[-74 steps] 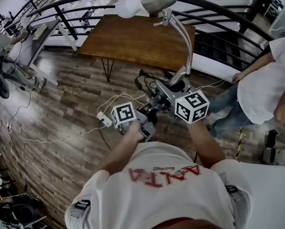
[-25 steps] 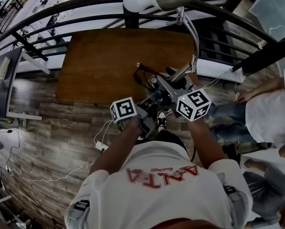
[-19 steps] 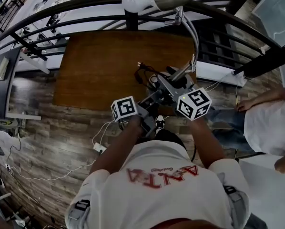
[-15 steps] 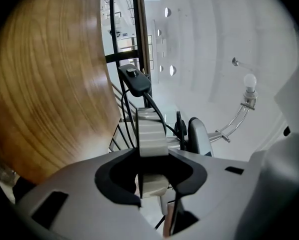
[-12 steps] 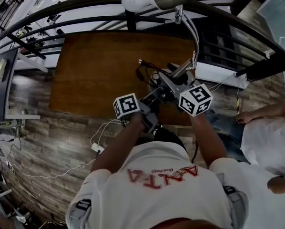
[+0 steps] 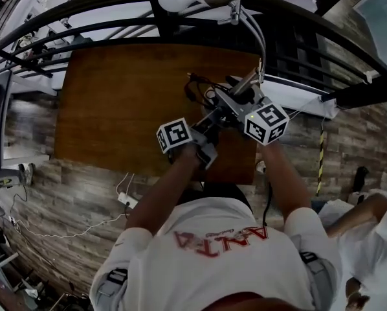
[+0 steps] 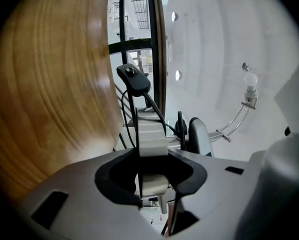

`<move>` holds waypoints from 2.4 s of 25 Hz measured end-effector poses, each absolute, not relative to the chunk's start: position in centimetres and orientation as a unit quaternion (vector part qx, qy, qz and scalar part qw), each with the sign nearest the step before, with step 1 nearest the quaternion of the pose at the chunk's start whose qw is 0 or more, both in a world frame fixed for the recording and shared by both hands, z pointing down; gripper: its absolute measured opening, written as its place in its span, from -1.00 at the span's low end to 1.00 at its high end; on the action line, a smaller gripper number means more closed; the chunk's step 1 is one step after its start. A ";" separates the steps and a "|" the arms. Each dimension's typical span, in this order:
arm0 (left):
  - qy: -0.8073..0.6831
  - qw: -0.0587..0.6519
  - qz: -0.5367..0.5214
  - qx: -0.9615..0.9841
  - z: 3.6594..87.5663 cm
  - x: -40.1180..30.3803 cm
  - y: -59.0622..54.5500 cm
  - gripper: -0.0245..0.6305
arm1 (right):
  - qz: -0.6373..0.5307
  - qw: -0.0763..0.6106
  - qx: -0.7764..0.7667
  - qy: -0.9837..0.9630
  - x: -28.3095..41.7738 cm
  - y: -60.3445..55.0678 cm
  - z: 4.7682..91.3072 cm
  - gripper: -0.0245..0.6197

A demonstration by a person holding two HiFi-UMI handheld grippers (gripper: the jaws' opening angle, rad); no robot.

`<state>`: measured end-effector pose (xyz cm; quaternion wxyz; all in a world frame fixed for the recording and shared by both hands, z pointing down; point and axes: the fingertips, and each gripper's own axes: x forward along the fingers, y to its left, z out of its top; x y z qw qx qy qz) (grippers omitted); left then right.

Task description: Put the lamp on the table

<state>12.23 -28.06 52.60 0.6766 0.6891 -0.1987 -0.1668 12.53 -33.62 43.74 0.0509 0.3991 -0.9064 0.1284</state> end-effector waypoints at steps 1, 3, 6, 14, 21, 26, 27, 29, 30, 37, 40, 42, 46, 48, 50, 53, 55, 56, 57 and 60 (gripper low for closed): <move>-0.200 0.677 -0.166 0.688 53.1 12.8 -28.7 -0.49 | 0.130 0.052 0.397 -0.907 13.0 -34.3 44.2 -0.33; -0.204 0.677 -0.167 0.687 54.1 13.9 -29.8 -0.49 | 0.132 0.053 0.392 -0.909 14.2 -35.4 45.3 -0.33; -0.209 0.678 -0.169 0.684 55.5 15.0 -31.6 -0.49 | 0.136 0.053 0.382 -0.913 15.2 -37.2 46.8 -0.33; -0.239 0.690 -0.169 0.662 60.4 15.2 -36.8 -0.49 | 0.160 0.055 0.348 -0.922 15.2 -42.7 51.8 -0.33; -0.253 0.700 -0.164 0.648 64.4 16.8 -40.1 -0.49 | 0.178 0.057 0.332 -0.924 16.7 -46.3 56.0 -0.33; -0.261 0.699 -0.174 0.643 64.9 17.6 -41.1 -0.49 | 0.175 0.064 0.326 -0.927 17.3 -47.2 56.6 -0.33; -0.264 0.697 -0.176 0.643 64.9 17.6 -41.2 -0.49 | 0.175 0.064 0.324 -0.928 17.3 -47.3 56.7 -0.33; -0.269 0.694 -0.178 0.644 65.1 17.6 -41.2 -0.49 | 0.174 0.064 0.320 -0.929 17.3 -47.3 56.8 -0.33; -0.272 0.693 -0.179 0.644 65.2 17.7 -41.2 -0.49 | 0.174 0.064 0.319 -0.929 17.4 -47.3 56.9 -0.33; -0.288 0.693 -0.174 0.638 65.8 17.5 -41.3 -0.49 | 0.187 0.056 0.319 -0.927 17.5 -47.5 57.5 -0.33; -0.290 0.699 -0.175 0.629 65.9 17.5 -41.2 -0.49 | 0.191 0.053 0.321 -0.926 17.6 -47.6 57.7 -0.33; -0.289 0.702 -0.177 0.626 66.0 17.5 -41.1 -0.49 | 0.191 0.053 0.320 -0.926 17.5 -47.6 57.8 -0.33; -0.288 0.706 -0.179 0.622 66.3 17.6 -41.2 -0.49 | 0.187 0.058 0.324 -0.926 17.4 -47.6 57.9 -0.33; -0.286 0.707 -0.181 0.620 66.4 17.6 -41.3 -0.49 | 0.189 0.060 0.328 -0.924 17.3 -47.7 58.1 -0.32; -0.286 0.710 -0.183 0.617 66.5 17.6 -41.2 -0.49 | 0.192 0.061 0.332 -0.922 17.3 -47.8 58.3 -0.32; -0.283 0.708 -0.183 0.620 66.5 17.7 -41.2 -0.49 | 0.198 0.059 0.337 -0.919 17.6 -47.9 58.3 -0.32; -0.277 0.707 -0.185 0.623 66.4 17.7 -41.2 -0.49 | 0.201 0.057 0.338 -0.918 17.7 -47.9 58.3 -0.32; -0.273 0.708 -0.187 0.624 66.4 17.8 -41.2 -0.49 | 0.202 0.056 0.338 -0.918 17.8 -47.9 58.4 -0.32; -0.268 0.708 -0.189 0.626 66.4 17.8 -41.2 -0.48 | 0.203 0.055 0.338 -0.918 17.8 -47.9 58.4 -0.32; -0.259 0.704 -0.190 0.634 66.3 17.5 -41.2 -0.44 | 0.202 0.055 0.339 -0.917 17.7 -48.0 58.5 -0.32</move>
